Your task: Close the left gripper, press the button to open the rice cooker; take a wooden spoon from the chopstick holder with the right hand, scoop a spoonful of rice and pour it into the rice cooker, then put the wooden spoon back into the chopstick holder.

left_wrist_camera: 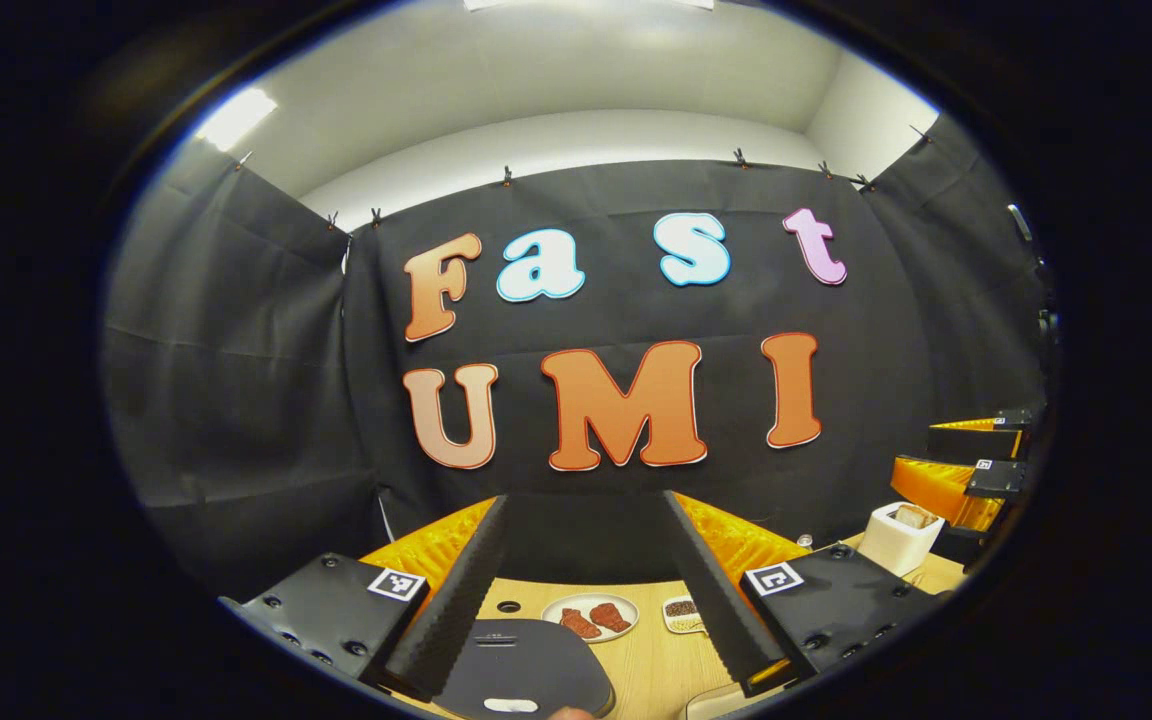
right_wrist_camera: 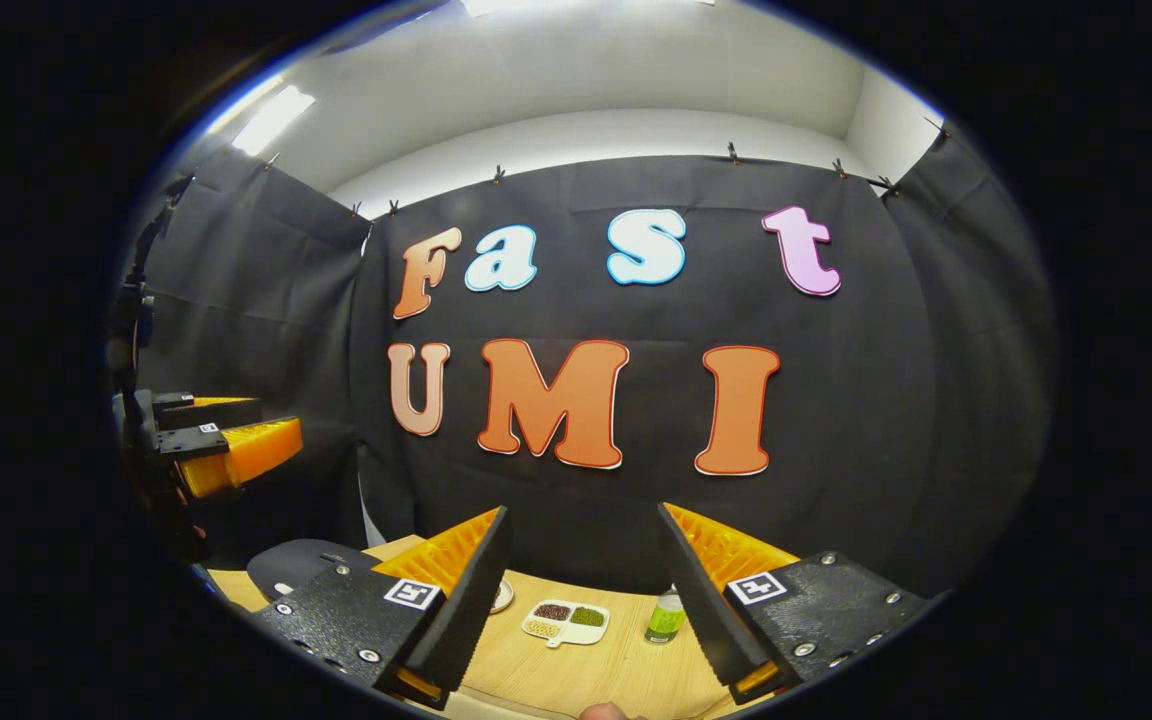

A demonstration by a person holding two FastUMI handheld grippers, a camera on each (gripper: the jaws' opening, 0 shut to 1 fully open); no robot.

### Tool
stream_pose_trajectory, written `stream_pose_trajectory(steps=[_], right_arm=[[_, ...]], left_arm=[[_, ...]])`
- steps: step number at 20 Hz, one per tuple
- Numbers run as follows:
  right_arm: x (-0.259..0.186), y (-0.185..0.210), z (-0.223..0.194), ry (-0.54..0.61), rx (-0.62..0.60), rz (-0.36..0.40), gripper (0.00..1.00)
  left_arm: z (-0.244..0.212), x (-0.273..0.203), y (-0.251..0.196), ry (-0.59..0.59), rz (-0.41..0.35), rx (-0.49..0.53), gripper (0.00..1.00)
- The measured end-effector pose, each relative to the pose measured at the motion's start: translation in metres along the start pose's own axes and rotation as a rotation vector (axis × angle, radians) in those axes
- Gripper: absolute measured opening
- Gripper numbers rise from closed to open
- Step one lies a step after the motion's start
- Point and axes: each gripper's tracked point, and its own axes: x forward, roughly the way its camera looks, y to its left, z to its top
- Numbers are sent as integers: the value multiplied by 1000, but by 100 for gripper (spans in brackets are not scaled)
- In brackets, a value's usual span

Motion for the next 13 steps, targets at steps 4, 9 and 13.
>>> stream_pose_trajectory(steps=[4, 9, 13], right_arm=[[-1, -1, 2, -4, 0, -9, 89], [-1, -1, -3, 9, 7, -13, 90], [-1, -3, 2, 1, 8, -16, 84]], left_arm=[[-2, 0, -4, 5, -12, -8, 98], [0, -6, -18, -3, -42, 13, 100], [-2, -6, -23, 1, -54, 14, 100]])
